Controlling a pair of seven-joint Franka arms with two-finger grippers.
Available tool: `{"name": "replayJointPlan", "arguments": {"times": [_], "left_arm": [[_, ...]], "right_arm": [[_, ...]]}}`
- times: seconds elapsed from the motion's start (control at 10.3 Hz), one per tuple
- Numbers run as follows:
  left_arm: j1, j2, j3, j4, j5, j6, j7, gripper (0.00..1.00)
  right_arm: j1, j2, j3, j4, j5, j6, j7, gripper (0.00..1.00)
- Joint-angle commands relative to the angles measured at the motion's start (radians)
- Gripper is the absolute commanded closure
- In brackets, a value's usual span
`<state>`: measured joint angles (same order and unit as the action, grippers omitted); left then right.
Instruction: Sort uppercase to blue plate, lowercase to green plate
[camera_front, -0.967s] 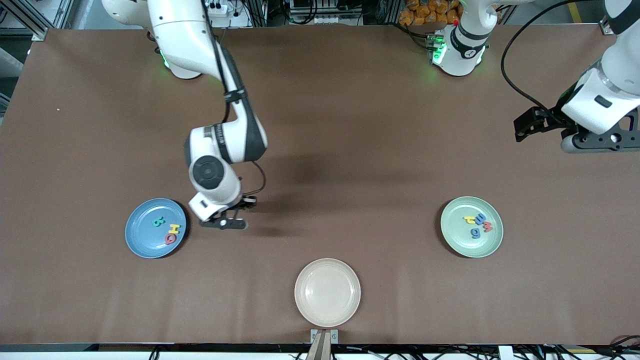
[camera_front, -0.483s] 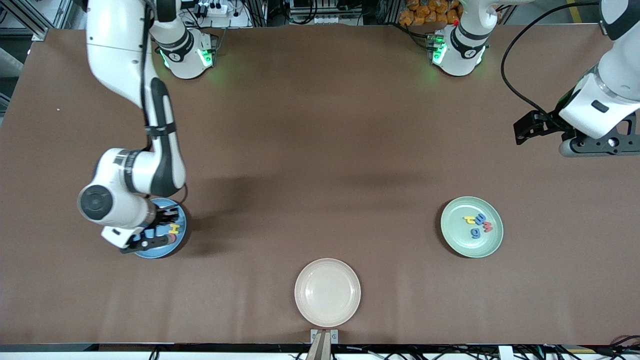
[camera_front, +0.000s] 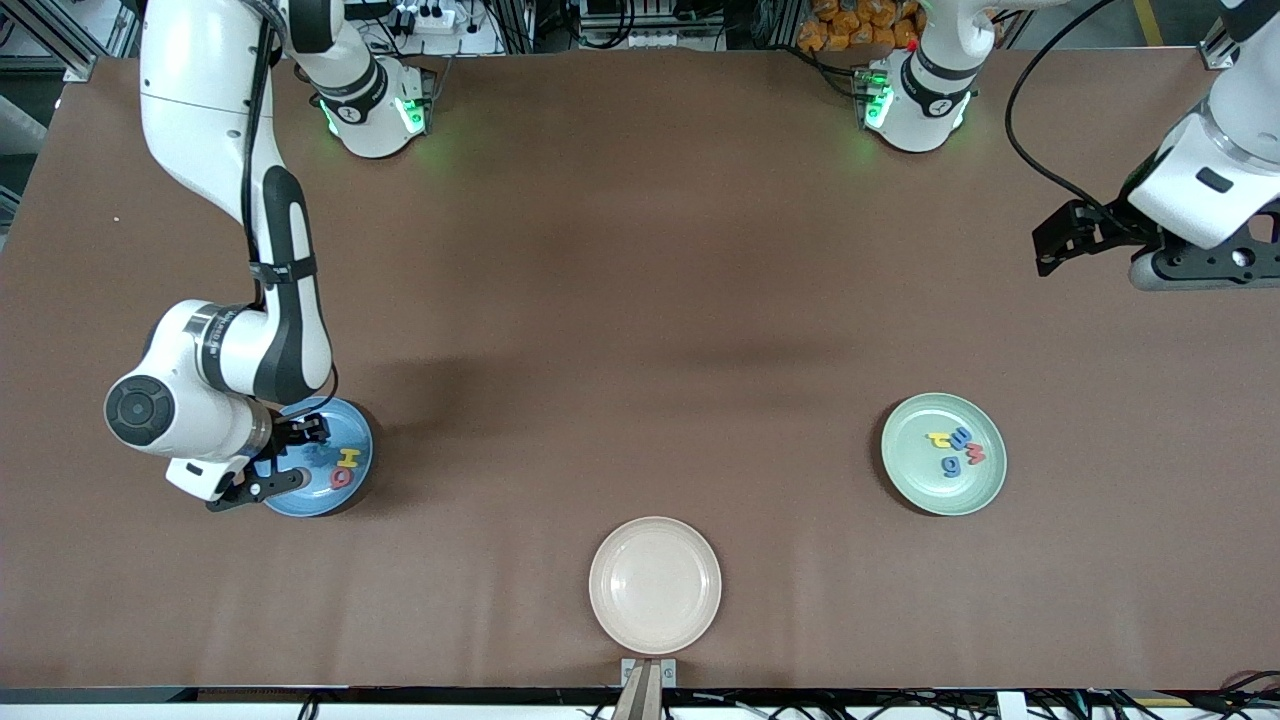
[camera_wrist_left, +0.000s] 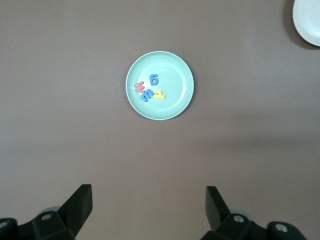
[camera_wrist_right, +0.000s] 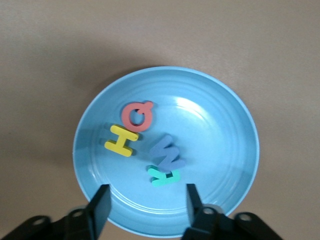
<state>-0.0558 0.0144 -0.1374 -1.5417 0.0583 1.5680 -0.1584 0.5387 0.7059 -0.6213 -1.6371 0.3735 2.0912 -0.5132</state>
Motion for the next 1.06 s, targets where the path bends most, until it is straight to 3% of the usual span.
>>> {"name": "replayJointPlan", "arguments": {"times": [0.0, 0.1, 0.39, 0.68, 0.97], "left_arm": [[0.007, -0.008, -0.016, -0.005, 0.008, -0.011, -0.01, 0.0], [0.005, -0.005, -0.018, -0.006, 0.008, -0.011, -0.01, 0.0], [0.007, 0.001, -0.018, -0.012, 0.008, -0.009, -0.01, 0.0], [0.004, 0.006, -0.018, -0.012, 0.008, -0.009, -0.013, 0.0], [-0.002, 0.015, -0.018, -0.008, 0.009, -0.009, -0.015, 0.0]], "right_arm": [[-0.134, -0.066, 0.148, 0.013, -0.011, -0.039, -0.005, 0.0], [-0.231, -0.098, 0.263, 0.008, -0.081, -0.036, 0.024, 0.0], [-0.371, -0.25, 0.49, -0.09, -0.31, -0.034, 0.284, 0.0], [-0.378, -0.49, 0.538, -0.239, -0.346, -0.04, 0.32, 0.0], [-0.465, -0.644, 0.616, -0.218, -0.377, -0.088, 0.315, 0.0]]}}
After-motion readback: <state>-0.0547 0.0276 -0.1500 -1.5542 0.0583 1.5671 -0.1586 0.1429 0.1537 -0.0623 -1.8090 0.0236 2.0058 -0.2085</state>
